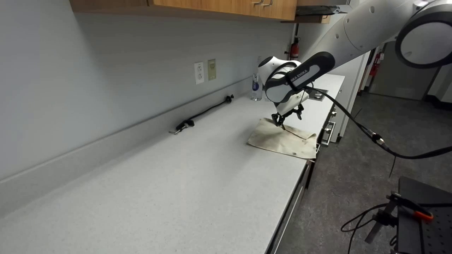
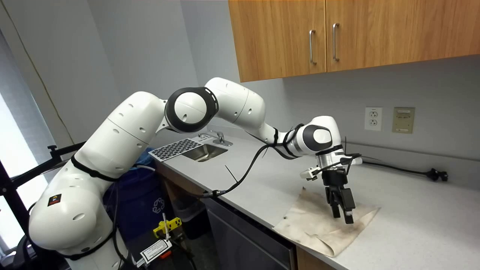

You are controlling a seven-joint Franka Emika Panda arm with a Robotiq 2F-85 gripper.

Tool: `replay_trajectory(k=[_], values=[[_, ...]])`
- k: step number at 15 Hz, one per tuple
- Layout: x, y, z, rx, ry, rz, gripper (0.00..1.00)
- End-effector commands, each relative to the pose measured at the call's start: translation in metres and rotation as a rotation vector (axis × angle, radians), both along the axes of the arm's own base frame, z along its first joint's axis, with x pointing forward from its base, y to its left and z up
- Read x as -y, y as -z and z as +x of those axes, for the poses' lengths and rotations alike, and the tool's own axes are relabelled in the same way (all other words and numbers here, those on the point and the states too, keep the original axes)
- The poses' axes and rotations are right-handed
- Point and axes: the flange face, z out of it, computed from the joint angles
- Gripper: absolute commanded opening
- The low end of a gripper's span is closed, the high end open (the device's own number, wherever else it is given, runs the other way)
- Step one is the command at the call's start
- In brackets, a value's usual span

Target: Unfold the towel and lay it flat on the countertop

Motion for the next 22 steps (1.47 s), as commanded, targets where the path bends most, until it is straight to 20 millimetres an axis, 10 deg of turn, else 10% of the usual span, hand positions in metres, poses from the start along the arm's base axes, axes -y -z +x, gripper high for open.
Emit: replay_trajectory(k=[1, 22], values=[[0.006, 0.005, -0.021, -0.061, -0.016, -0.001, 1.00], [0.052, 0.014, -0.047, -0.126, 0.041, -0.102, 1.00]])
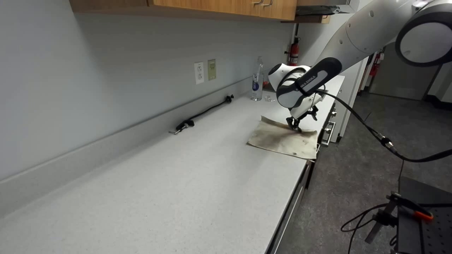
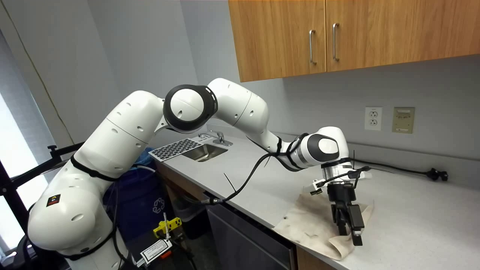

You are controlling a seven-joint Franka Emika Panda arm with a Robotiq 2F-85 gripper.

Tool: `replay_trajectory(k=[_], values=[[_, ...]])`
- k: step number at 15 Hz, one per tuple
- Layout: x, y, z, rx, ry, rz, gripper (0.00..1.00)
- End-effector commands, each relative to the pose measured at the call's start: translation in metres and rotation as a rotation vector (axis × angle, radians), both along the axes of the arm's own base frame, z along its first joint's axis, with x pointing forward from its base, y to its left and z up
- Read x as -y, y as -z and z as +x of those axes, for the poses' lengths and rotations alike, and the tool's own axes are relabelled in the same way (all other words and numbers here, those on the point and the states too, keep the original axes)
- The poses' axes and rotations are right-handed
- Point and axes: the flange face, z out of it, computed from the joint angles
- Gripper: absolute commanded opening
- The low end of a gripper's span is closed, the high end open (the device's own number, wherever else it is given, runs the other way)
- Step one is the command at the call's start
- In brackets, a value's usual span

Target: Unfold the towel and lay it flat on the countertop

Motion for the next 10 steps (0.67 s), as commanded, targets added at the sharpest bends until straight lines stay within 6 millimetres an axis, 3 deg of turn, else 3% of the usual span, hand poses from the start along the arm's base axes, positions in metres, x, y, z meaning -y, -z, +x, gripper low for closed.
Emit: replay_trajectory(k=[1, 10], values=[[0.0073, -0.0049, -0.0062, -0.024, 0.003, -0.050, 1.00], [0.0134, -0.0042, -0.0066, -0.021, 0.018, -0.143, 1.00]])
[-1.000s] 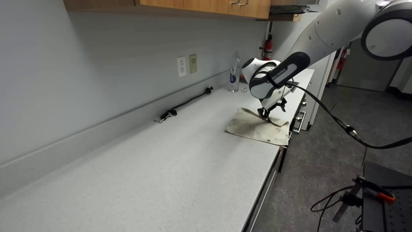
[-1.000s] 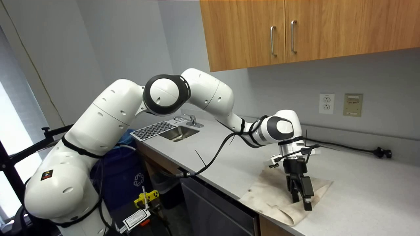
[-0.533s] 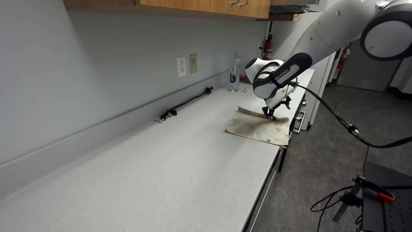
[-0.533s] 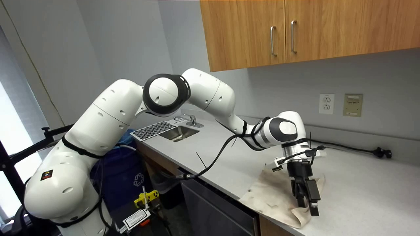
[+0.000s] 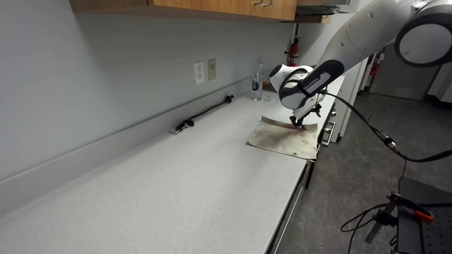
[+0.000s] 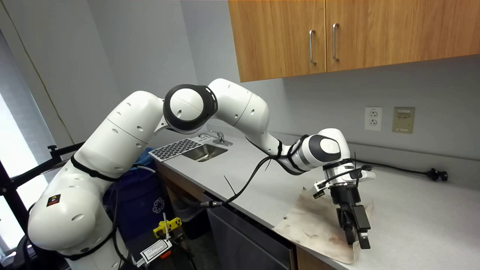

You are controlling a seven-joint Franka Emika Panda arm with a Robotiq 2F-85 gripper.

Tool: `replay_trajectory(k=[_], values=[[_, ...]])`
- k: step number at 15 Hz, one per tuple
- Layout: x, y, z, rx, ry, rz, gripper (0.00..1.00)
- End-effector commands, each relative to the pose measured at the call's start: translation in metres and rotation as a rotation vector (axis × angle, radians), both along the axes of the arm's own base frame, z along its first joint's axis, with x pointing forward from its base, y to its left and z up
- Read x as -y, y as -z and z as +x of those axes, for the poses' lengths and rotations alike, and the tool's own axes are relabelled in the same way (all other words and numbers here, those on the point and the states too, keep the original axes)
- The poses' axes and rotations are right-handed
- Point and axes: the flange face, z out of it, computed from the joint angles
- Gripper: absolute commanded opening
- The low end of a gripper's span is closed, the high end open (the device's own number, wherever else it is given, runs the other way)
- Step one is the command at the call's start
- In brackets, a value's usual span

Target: Unfold the towel and lay it flat on the countertop

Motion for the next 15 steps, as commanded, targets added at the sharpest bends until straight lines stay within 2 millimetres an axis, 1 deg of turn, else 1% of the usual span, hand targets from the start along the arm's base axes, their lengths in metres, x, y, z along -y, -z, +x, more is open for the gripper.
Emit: replay_trajectory(k=[1, 5, 7, 9, 12, 15], values=[[0.000, -0.002, 0.000, 0.001, 0.014, -0.062, 1.00], [-0.004, -0.008, 0.001, 0.043, 0.032, -0.115, 1.00], [-0.011, -0.015, 0.000, 0.054, 0.023, -0.117, 1.00], [-0.020, -0.024, -0.002, 0.058, 0.000, -0.082, 1.00], [-0.039, -0.046, -0.008, 0.083, -0.071, -0.005, 1.00], [-0.059, -0.068, -0.024, 0.098, -0.145, 0.056, 1.00]])
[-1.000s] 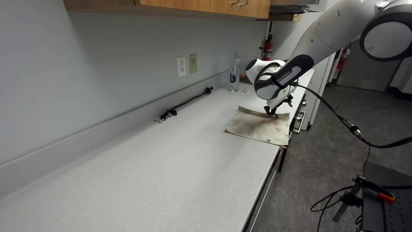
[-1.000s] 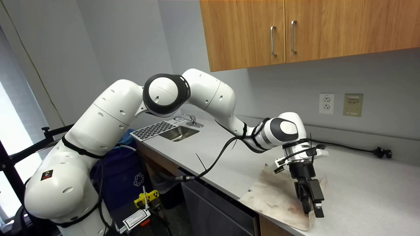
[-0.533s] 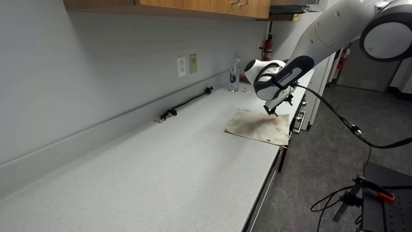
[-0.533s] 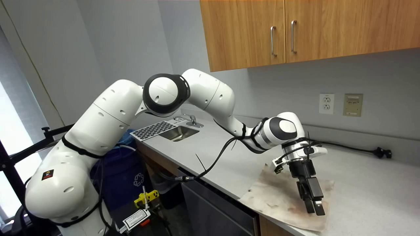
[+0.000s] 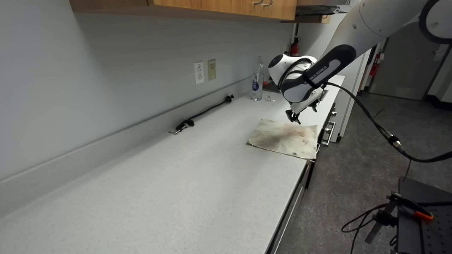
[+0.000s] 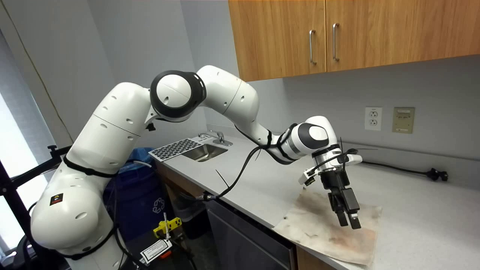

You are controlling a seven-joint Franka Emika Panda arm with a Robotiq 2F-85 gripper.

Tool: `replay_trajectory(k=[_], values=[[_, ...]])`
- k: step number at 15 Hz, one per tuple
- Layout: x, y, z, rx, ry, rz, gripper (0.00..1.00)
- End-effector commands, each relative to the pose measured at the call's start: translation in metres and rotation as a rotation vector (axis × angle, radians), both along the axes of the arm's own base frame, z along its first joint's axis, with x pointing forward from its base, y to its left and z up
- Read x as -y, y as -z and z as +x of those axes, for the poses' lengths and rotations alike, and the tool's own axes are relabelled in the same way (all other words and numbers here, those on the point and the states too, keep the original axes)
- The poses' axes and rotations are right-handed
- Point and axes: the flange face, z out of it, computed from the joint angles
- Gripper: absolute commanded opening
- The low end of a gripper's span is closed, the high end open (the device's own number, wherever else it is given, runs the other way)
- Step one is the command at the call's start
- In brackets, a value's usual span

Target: Unfold the towel and lay it flat on the countertop

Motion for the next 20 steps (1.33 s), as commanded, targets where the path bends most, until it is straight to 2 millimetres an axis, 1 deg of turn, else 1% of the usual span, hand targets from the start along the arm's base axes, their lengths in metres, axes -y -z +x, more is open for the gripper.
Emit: replay_trajectory(k=[1, 3, 6, 10, 12, 15, 17, 20], values=[[-0.027, -0.036, -0.034, 0.014, -0.116, 0.073, 1.00], [-0.038, -0.050, -0.050, 0.017, -0.172, 0.090, 1.00], [-0.056, -0.066, -0.073, 0.049, -0.263, 0.066, 1.00], [-0.087, -0.091, -0.097, 0.118, -0.446, 0.037, 1.00], [-0.104, -0.102, -0.106, 0.158, -0.513, 0.034, 1.00], [-0.128, -0.116, -0.119, 0.222, -0.569, 0.059, 1.00], [-0.142, -0.122, -0.124, 0.265, -0.595, 0.091, 1.00], [-0.156, -0.128, -0.132, 0.318, -0.636, 0.133, 1.00]])
